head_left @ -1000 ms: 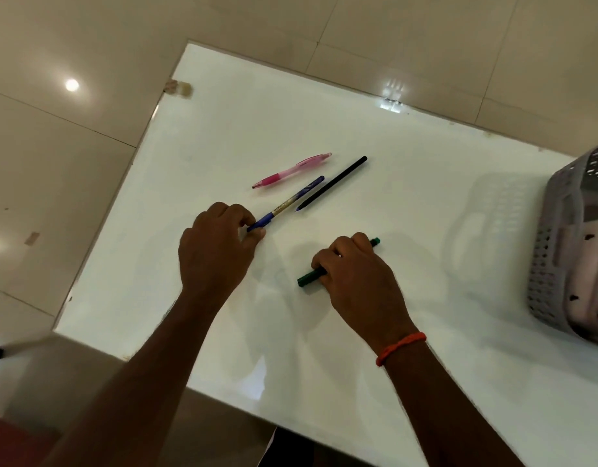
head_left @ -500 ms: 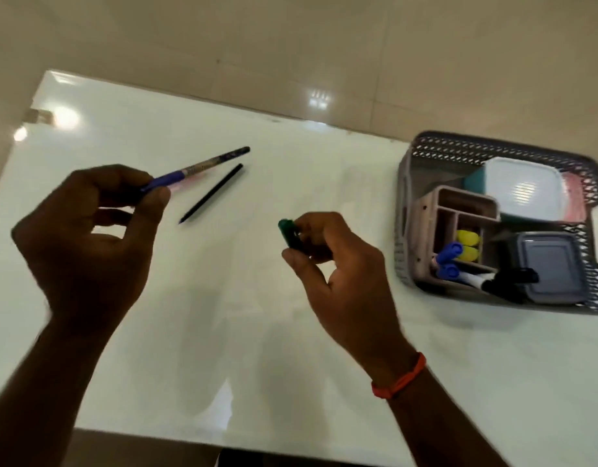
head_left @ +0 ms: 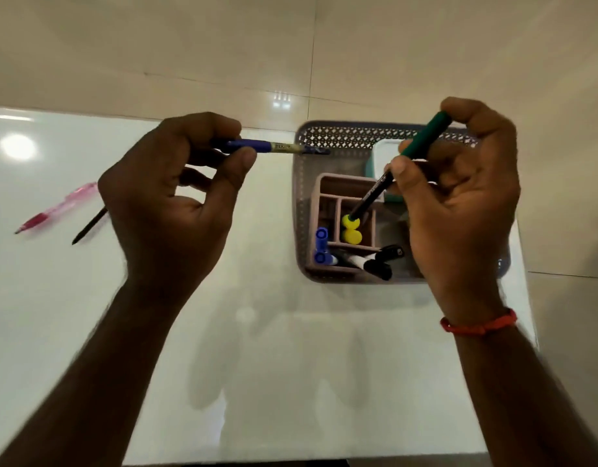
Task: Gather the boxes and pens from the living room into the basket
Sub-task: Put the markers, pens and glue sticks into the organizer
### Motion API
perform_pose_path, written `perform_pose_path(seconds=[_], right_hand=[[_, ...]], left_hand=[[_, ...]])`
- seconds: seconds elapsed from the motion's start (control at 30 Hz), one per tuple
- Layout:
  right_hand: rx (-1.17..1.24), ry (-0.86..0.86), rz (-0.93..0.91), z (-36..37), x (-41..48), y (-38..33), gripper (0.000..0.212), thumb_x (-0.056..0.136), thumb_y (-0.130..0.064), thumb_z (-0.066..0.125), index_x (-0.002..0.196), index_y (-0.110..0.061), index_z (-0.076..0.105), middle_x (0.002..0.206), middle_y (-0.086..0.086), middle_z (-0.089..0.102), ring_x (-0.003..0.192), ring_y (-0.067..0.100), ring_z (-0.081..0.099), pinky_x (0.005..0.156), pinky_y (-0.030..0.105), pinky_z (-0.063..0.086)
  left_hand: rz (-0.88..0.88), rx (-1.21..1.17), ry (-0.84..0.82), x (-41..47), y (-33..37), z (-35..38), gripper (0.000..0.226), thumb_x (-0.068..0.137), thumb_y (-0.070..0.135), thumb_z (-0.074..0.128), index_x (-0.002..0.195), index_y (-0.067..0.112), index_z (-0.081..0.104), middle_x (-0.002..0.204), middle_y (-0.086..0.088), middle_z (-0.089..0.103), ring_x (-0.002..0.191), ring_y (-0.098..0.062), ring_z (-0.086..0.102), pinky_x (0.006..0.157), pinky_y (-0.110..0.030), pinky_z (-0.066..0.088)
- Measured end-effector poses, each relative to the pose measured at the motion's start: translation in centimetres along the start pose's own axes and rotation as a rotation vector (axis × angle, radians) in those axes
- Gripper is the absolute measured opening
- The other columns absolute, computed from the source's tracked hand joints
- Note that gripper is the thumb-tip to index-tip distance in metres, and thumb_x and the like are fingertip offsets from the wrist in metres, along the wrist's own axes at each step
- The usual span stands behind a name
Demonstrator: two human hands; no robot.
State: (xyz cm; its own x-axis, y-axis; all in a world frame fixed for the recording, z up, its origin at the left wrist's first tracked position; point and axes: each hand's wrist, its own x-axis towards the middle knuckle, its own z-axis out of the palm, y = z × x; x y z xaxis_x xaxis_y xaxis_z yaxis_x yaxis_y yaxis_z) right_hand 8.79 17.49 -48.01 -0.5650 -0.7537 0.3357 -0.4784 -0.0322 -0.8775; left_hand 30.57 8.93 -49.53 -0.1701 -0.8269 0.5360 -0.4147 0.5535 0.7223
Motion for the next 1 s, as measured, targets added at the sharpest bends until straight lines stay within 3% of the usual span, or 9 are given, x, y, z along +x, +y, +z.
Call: perform_pose_path(seconds=[0.13,0.43,0.53,0.6,0.77,0.83,0.9,1.0], right_hand=[[-0.071,0.043,-0.032,-1.6,1.1,1.6,0.045,0.089,-0.01,0.07,0.127,-0.004,0.047,0.103,0.009,0.069,0.092,0.015,0.072,0.074,0.036,0.061],[-0.133,0.037,-0.065,-0.7,1.5,6.0,0.034,0.092,-0.008,0.066,0.122,-0.002,0.052,0.099,0.003,0.066,0.088,0.012,0.07,0.077,0.032,0.06],[-0.221,-0.066,-0.055,-0.2,1.3,7.7,0.029,0.094,-0.009,0.061,0.123,-0.005,0.055,0.106,0.002,0.068,0.096,0.01,0.068,0.082,0.028,0.059],[-0.309,-0.122,-0.065,-0.2,1.3,8.5,0.027,0.096,-0.009,0.057,0.122,-0.008,0.06,0.113,0.003,0.067,0.103,0.012,0.064,0.087,0.034,0.057],[-0.33,-0.045,-0.106,-1.4,0.9,8.4,0.023,0.094,-0.007,0.057,0.115,-0.006,0.066,0.114,0.005,0.067,0.107,0.017,0.062,0.086,0.039,0.056],[-0.31,-0.007,-0.138,-2.1,0.6,8.0,0.019,0.094,-0.008,0.059,0.111,-0.004,0.066,0.112,0.006,0.068,0.107,0.017,0.062,0.087,0.034,0.056],[-0.288,0.039,-0.137,-2.6,0.1,7.6,0.017,0.093,-0.008,0.062,0.109,-0.004,0.067,0.109,0.006,0.068,0.105,0.014,0.063,0.086,0.019,0.053],[-0.202,0.101,-0.073,-3.1,-0.5,6.9,0.014,0.093,-0.011,0.063,0.107,-0.007,0.067,0.107,-0.002,0.066,0.101,0.001,0.061,0.079,0.01,0.049]], left_hand=[[0.015,-0.014,-0.054,-0.3,1.3,2.6,0.015,0.094,0.016,0.072,0.105,0.006,0.071,0.099,0.013,0.067,0.086,0.004,0.067,0.068,-0.012,0.05],[0.031,0.001,-0.153,0.1,1.5,7.2,0.019,0.095,0.02,0.072,0.11,0.009,0.073,0.1,0.008,0.072,0.086,-0.003,0.07,0.066,-0.017,0.054],[0.028,0.007,-0.175,0.0,1.4,8.2,0.02,0.095,0.021,0.071,0.111,0.01,0.074,0.1,0.003,0.075,0.086,-0.007,0.072,0.065,-0.024,0.057],[0.03,0.025,-0.201,-0.1,1.4,8.8,0.02,0.095,0.023,0.07,0.112,0.012,0.074,0.101,0.003,0.076,0.086,-0.008,0.072,0.063,-0.03,0.057],[-0.002,0.07,-0.249,0.4,1.5,10.2,0.023,0.094,0.027,0.069,0.114,0.016,0.075,0.101,0.004,0.076,0.086,-0.012,0.072,0.066,-0.041,0.058],[-0.02,0.075,-0.27,0.7,1.8,10.7,0.024,0.093,0.028,0.069,0.114,0.018,0.075,0.102,0.005,0.076,0.087,-0.011,0.072,0.067,-0.039,0.059],[-0.023,0.097,-0.327,1.0,2.0,11.4,0.026,0.092,0.028,0.07,0.116,0.021,0.074,0.104,0.006,0.076,0.087,-0.007,0.07,0.07,-0.037,0.06],[-0.119,0.015,-0.534,1.4,2.1,12.6,0.04,0.093,0.022,0.069,0.133,0.024,0.065,0.114,0.003,0.074,0.092,-0.003,0.07,0.083,-0.028,0.06]])
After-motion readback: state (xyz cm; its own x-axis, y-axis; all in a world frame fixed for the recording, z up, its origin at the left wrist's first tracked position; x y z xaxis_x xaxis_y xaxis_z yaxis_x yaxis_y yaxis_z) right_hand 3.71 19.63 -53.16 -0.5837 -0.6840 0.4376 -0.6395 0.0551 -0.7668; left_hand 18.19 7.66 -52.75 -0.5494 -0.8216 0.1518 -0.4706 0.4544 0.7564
